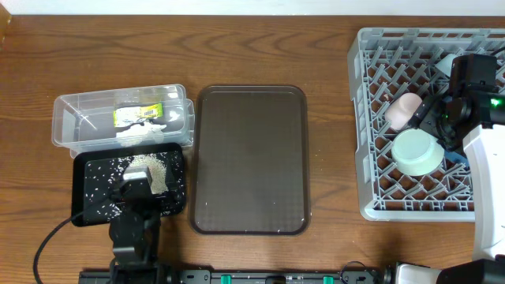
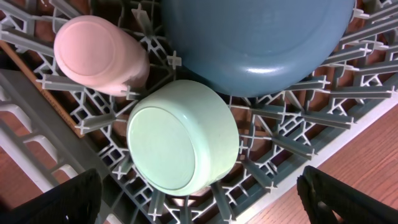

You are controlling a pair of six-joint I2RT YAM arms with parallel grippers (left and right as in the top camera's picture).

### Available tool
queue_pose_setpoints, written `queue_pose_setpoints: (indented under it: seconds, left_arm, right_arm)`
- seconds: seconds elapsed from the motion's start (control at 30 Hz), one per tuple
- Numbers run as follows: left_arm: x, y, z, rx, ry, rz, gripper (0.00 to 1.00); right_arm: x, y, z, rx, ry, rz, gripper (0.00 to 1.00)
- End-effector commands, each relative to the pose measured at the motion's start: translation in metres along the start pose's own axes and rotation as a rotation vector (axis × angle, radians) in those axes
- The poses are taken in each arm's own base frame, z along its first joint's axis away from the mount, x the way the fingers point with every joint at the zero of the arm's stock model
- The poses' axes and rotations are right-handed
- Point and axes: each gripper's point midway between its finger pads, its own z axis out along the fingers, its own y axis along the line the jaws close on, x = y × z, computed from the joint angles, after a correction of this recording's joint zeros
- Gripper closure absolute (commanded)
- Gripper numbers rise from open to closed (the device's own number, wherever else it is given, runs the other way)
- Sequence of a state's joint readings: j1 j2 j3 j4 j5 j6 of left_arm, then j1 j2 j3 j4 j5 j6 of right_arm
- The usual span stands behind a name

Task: Sort waste into correct bins and load items into the dishwasher rack

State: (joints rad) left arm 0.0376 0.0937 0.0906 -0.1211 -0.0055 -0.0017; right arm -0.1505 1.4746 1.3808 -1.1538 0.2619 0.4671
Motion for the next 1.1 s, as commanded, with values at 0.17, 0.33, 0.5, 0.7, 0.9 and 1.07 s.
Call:
queue_pose_setpoints:
  seconds: [0.17,0.33,0.5,0.7,0.9,1.07]
  left_arm:
    - [0.0114,0.0067,0.0038,-0.026,-0.045,0.004,0.08]
    - [0.0090,0.0082,0.0029,-0.032,-0.056,0.002,0.08]
    - [0.0090,0.0073,0.0029,-0.027,-0.056,0.001,0.08]
    - [0.0097,0.0067,0.0032,-0.023,-0.052,0.001,0.08]
    - [0.0097,0.0067,0.0032,-0.023,-0.052,0.001,0.08]
    - [0.0098,0.0067,0.0032,-0.023,-0.052,0.001,0.07]
  right_arm:
    - [-0.0028,-0.0008,-0.0013,0.006,-0.010,0.016,0.01]
    - [-0.0028,-0.0008,-0.0013,0.006,-0.010,0.016,0.01]
    - [-0.0028,-0.0008,-0.0013,0.006,-0.010,0.016,0.01]
    - [-0.0028,-0.0008,-0.0013,0.006,-0.010,0.016,0.01]
    - [-0.0028,-0.0008,-0.0013,0.006,-0.010,0.016,0.01]
    - [-0.0028,-0.0008,-0.0013,0.006,-0.010,0.016,0.01]
